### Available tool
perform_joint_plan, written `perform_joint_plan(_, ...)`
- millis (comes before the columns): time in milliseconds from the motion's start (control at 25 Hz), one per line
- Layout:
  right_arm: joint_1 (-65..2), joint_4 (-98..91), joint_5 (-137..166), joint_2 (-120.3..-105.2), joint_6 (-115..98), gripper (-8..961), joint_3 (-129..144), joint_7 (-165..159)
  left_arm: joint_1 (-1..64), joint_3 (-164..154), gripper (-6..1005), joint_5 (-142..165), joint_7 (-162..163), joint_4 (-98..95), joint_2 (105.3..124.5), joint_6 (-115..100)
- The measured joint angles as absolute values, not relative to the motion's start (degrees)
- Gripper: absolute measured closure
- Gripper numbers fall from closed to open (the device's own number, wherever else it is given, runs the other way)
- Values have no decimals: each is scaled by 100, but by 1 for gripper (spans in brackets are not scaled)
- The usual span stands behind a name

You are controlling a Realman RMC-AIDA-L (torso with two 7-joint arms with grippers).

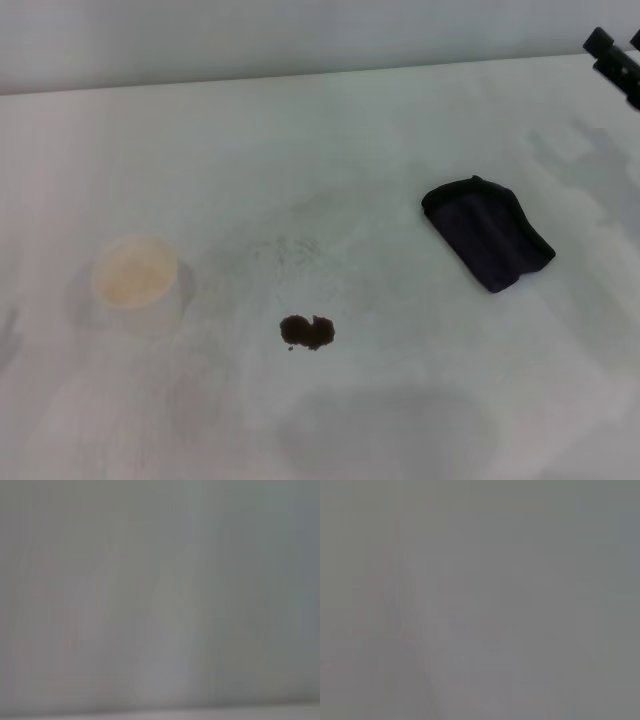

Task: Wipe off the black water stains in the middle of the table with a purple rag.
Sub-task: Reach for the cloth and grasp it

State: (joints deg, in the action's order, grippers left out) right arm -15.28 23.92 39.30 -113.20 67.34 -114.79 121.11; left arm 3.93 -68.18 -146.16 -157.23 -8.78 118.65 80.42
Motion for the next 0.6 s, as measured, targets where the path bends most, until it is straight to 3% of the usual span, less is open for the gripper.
perform_joint_plan(160,-1611,3005,5190,-10948,6225,84,-11340,9636,490,-6684,107,-14918,-15715,-943,11839,8037)
perform_joint_plan(400,-2120,3406,7400,-10535,6255,84,-11324,7078,640,-6237,107,-14926,-15751,-1045,11769,8006)
perform_joint_plan(480,-2291,3770,8463,-10503,6380,84,-11319,6282,644,-6184,106,-14908,-15776,-1153,11760,7922)
perform_joint_plan(600,-2455,4627,10068,-10637,6681,85,-11315,5202,648,-6166,106,-14885,-15816,-1309,11746,7747)
